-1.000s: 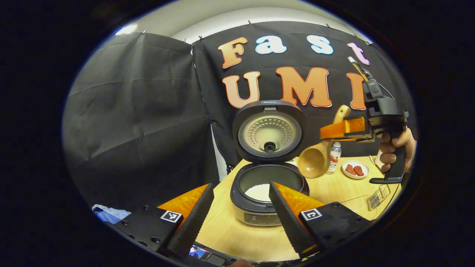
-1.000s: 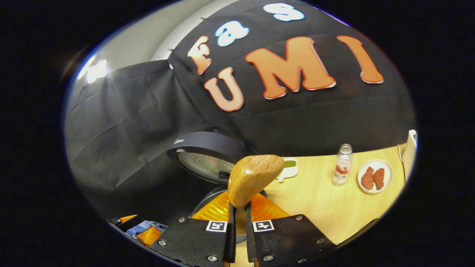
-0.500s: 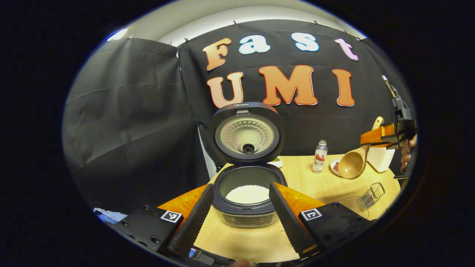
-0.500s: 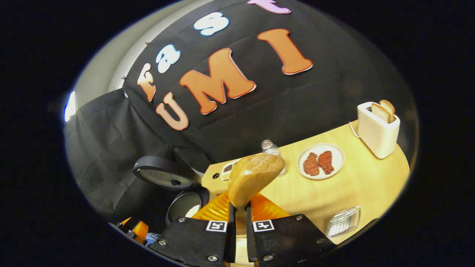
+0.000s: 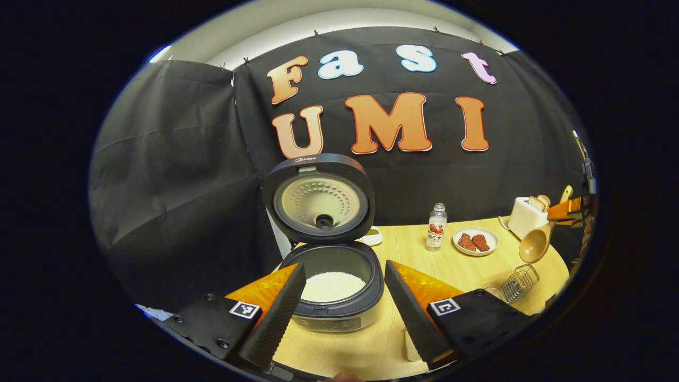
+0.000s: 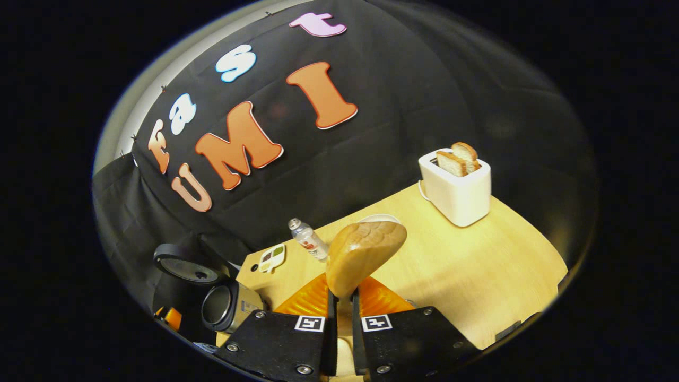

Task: Close the left gripper, press the button to open the rice cooker; take a wooden spoon from the chopstick holder with the right hand, scoop a spoonful of rice and pour it into the rice cooker, then put the wooden spoon back into the chopstick holder.

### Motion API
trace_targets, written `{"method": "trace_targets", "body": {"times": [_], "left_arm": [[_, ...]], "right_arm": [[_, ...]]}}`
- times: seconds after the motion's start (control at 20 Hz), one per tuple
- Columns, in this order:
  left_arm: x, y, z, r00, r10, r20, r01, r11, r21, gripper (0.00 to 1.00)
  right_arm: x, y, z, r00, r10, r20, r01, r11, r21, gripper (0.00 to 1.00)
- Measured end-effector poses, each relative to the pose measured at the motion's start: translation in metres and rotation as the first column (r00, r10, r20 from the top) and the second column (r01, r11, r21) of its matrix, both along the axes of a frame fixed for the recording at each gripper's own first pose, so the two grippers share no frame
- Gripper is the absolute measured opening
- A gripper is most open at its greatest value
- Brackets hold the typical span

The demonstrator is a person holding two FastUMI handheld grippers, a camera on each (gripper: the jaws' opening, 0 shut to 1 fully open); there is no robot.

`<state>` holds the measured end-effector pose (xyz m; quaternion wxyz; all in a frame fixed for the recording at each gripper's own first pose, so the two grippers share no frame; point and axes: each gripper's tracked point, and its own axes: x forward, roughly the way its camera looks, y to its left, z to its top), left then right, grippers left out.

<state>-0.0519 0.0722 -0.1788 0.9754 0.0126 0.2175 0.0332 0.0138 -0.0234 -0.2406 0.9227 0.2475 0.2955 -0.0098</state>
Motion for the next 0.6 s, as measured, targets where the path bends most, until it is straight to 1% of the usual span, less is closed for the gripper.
{"method": "trace_targets", "body": {"times": [0.05, 0.1, 0.15, 0.2, 0.35, 0.4, 0.45, 0.6], "left_arm": [[0.002, -0.004, 0.002, 1.000, -0.003, 0.000, 0.003, 1.000, -0.003, 1.00], [0.005, -0.007, 0.005, 1.000, -0.004, 0.004, 0.004, 1.000, -0.001, 0.94], [0.006, -0.009, 0.008, 1.000, -0.007, 0.008, 0.007, 1.000, 0.003, 1.00], [0.009, -0.011, 0.009, 1.000, -0.008, 0.011, 0.008, 1.000, 0.009, 0.94], [0.011, -0.016, 0.017, 1.000, -0.007, 0.020, 0.007, 1.000, 0.017, 0.94], [0.011, -0.017, 0.018, 1.000, -0.005, 0.024, 0.005, 1.000, 0.019, 1.00], [0.011, -0.017, 0.022, 1.000, -0.001, 0.027, 0.001, 1.000, 0.021, 0.94], [0.009, -0.017, 0.025, 0.999, 0.014, 0.034, -0.015, 1.000, 0.024, 0.94]], "right_arm": [[-0.003, -0.006, -0.007, 1.000, -0.010, -0.013, 0.010, 1.000, -0.009, 0.11], [-0.005, -0.010, -0.014, 1.000, -0.015, -0.021, 0.015, 1.000, -0.015, 0.11], [-0.007, -0.012, -0.022, 1.000, -0.014, -0.026, 0.013, 1.000, -0.022, 0.11], [-0.010, -0.015, -0.032, 0.999, -0.013, -0.040, 0.011, 0.999, -0.034, 0.11], [-0.016, -0.022, -0.065, 0.995, -0.009, -0.096, 0.003, 0.998, -0.068, 0.11], [-0.018, -0.023, -0.073, 0.994, -0.009, -0.111, 0.001, 0.997, -0.072, 0.11], [-0.019, -0.022, -0.082, 0.992, -0.006, -0.126, -0.003, 0.997, -0.072, 0.11], [-0.023, -0.016, -0.103, 0.986, 0.009, -0.168, -0.020, 0.998, -0.061, 0.12]]}}
